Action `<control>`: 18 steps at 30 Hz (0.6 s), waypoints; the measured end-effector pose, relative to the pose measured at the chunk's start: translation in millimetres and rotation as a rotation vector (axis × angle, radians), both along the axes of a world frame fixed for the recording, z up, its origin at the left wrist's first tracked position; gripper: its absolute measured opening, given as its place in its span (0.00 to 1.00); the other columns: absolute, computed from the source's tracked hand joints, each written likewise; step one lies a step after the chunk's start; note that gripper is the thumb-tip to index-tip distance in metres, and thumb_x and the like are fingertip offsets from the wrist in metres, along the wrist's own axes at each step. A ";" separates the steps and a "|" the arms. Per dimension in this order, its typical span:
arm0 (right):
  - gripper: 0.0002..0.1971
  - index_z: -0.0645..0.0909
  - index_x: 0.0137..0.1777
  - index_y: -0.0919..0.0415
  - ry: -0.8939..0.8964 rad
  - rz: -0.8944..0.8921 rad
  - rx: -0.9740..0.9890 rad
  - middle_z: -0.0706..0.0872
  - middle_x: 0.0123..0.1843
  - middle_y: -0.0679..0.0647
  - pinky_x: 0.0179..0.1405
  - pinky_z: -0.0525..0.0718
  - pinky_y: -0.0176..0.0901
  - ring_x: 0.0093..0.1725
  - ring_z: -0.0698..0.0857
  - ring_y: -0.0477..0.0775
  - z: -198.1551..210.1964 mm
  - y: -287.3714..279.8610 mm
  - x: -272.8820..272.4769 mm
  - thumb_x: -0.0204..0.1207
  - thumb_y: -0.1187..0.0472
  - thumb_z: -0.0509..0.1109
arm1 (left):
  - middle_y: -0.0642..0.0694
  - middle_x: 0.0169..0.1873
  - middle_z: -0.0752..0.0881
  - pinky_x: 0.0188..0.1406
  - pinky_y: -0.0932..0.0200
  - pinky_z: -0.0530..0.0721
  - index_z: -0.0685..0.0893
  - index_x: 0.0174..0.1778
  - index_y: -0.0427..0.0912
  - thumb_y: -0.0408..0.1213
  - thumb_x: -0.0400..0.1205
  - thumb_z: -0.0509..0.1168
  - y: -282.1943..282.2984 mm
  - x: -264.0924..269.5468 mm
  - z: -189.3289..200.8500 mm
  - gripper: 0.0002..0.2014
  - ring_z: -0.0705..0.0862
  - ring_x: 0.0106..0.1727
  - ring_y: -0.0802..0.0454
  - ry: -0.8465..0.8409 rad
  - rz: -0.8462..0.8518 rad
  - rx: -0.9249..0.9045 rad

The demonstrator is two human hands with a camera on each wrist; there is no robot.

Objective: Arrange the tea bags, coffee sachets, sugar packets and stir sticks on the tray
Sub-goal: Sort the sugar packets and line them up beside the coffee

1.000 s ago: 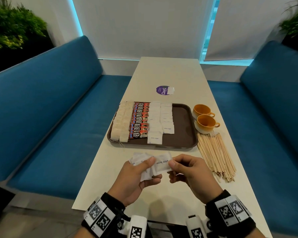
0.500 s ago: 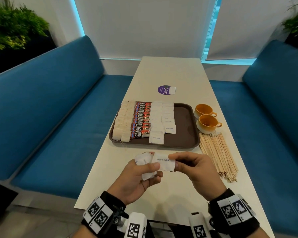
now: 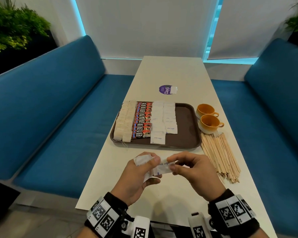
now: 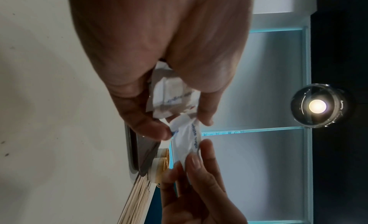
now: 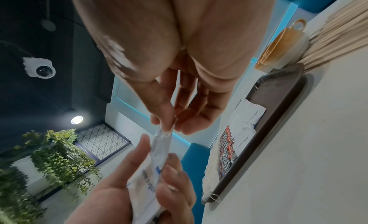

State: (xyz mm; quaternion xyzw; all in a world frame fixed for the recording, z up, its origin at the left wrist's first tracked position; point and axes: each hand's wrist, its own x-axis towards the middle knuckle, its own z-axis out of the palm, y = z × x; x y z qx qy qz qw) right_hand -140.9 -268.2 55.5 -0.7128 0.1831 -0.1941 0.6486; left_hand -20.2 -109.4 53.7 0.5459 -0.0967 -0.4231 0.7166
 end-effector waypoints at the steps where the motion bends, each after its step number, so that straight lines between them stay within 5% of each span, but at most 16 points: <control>1: 0.14 0.95 0.47 0.53 0.009 0.005 -0.031 0.92 0.37 0.59 0.44 0.89 0.49 0.36 0.88 0.58 1.0 -0.1 -0.9 0.72 0.74 0.81 | 0.39 0.43 0.89 0.36 0.54 0.86 0.86 0.48 0.42 0.39 0.80 0.74 -0.1 0.6 -0.7 0.06 0.84 0.39 0.44 -0.032 0.006 0.023; 9: 0.14 0.93 0.48 0.49 -0.098 -0.003 -0.142 0.91 0.43 0.52 0.44 0.91 0.54 0.42 0.88 0.57 7.6 -6.4 -2.9 0.73 0.71 0.82 | 0.40 0.43 0.88 0.45 0.55 0.86 0.88 0.46 0.39 0.37 0.81 0.74 -3.6 3.9 -6.9 0.05 0.87 0.45 0.47 -0.079 0.016 0.007; 14: 0.08 0.93 0.42 0.56 -0.118 -0.065 -0.057 0.92 0.42 0.58 0.44 0.85 0.71 0.42 0.84 0.76 1.3 -9.5 0.5 0.71 0.71 0.82 | 0.41 0.42 0.86 0.49 0.55 0.87 0.91 0.44 0.39 0.37 0.78 0.77 -7.0 3.0 -2.6 0.05 0.85 0.47 0.48 -0.088 0.019 -0.044; 18: 0.07 0.92 0.42 0.63 -0.142 -0.067 -0.055 0.92 0.42 0.58 0.44 0.86 0.64 0.43 0.86 0.72 2.9 -8.4 0.4 0.72 0.75 0.80 | 0.39 0.45 0.87 0.54 0.48 0.88 0.91 0.46 0.36 0.38 0.77 0.79 -7.0 3.5 -3.8 0.09 0.86 0.50 0.44 -0.084 0.018 -0.071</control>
